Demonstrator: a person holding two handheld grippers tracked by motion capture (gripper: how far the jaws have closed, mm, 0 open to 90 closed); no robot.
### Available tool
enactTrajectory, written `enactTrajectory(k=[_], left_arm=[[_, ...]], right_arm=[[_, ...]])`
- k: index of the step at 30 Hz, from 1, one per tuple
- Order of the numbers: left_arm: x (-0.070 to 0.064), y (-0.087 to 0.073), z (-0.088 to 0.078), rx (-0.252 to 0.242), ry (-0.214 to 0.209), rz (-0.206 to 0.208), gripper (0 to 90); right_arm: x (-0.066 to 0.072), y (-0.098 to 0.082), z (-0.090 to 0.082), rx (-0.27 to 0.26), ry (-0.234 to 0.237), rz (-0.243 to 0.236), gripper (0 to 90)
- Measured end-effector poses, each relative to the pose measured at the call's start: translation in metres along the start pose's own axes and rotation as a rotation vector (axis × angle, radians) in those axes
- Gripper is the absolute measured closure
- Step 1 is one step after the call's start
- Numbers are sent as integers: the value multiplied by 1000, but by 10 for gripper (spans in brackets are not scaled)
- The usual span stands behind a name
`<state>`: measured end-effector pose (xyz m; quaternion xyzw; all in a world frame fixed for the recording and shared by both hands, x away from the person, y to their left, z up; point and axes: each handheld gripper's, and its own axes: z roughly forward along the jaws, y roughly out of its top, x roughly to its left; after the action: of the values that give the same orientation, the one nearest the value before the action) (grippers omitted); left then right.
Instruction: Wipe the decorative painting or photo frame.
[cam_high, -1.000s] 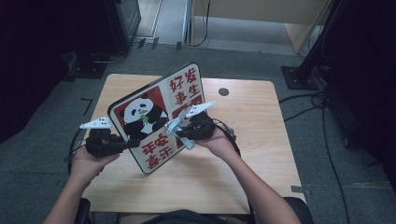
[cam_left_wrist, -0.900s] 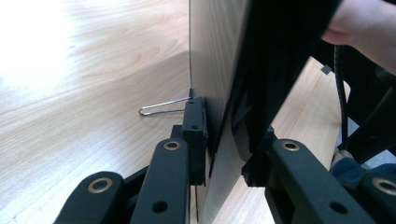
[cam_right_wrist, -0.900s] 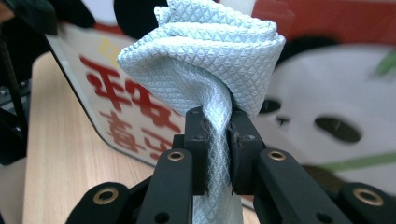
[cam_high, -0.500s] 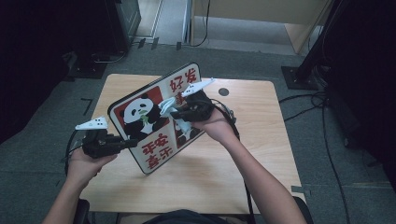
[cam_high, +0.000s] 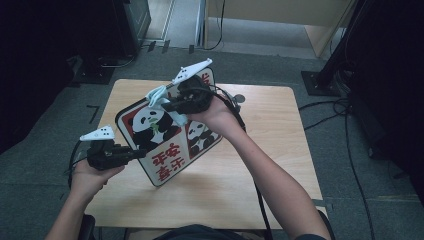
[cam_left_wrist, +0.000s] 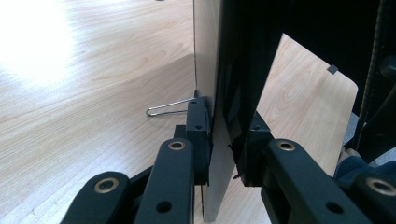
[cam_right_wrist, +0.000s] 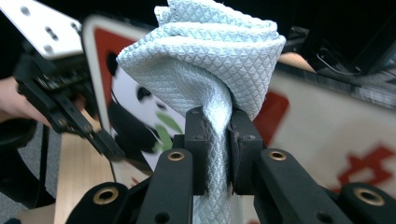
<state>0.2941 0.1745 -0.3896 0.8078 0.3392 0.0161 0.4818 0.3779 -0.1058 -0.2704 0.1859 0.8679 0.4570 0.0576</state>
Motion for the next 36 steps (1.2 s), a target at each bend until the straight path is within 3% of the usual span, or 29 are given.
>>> enactTrajectory(k=[4, 12, 36], left_arm=[[0, -1, 0, 4, 3, 5, 784], [-1, 0, 0, 7, 4, 10, 785], [-1, 1, 0, 9, 2, 4, 784]], right_arm=[[7, 11, 7, 19, -1, -29, 804], [5, 8, 9, 27, 6, -30, 804], [6, -29, 25, 17, 22, -23, 805]])
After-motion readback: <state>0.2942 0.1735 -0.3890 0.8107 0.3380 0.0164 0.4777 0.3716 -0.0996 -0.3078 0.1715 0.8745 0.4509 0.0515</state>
